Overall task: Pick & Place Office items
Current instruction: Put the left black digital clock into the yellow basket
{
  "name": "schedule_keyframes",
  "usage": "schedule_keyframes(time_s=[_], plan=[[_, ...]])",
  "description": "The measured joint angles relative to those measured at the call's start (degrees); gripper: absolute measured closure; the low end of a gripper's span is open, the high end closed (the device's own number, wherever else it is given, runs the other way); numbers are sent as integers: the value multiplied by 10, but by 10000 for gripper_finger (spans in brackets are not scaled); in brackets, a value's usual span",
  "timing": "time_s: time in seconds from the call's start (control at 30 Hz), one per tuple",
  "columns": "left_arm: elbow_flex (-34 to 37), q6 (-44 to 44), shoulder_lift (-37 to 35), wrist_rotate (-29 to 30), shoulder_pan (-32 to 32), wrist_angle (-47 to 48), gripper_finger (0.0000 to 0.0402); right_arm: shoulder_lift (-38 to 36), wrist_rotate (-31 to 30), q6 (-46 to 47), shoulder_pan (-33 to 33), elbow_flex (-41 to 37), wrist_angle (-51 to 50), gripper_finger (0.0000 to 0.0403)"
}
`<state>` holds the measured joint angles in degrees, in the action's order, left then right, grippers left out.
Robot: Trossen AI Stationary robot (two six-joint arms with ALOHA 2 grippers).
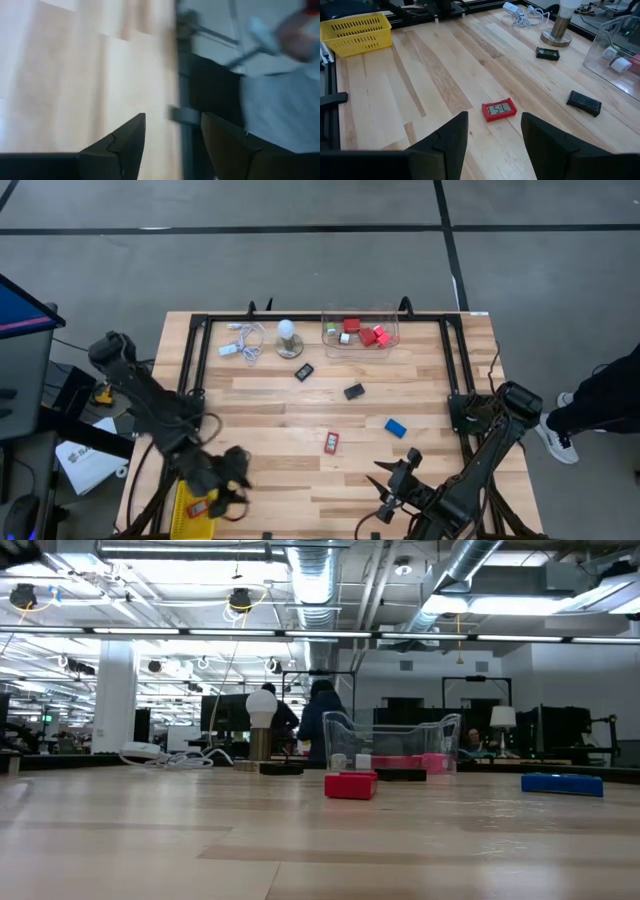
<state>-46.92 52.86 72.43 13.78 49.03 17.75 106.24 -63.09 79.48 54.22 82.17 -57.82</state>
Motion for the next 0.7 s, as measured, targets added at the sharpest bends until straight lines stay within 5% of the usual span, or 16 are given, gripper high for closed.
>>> schedule_keyframes(time_s=[0.27, 0.47, 0.7], plan=[[1, -147, 103, 22, -183, -28, 184, 0, 0, -4, 1, 0, 0, 225], [1, -245, 111, 89, -352, -43, 154, 0, 0, -5, 2, 0, 0, 224], [1, -272, 111, 71, -488, -123, 115, 0, 0, -5, 10, 0, 0, 218]])
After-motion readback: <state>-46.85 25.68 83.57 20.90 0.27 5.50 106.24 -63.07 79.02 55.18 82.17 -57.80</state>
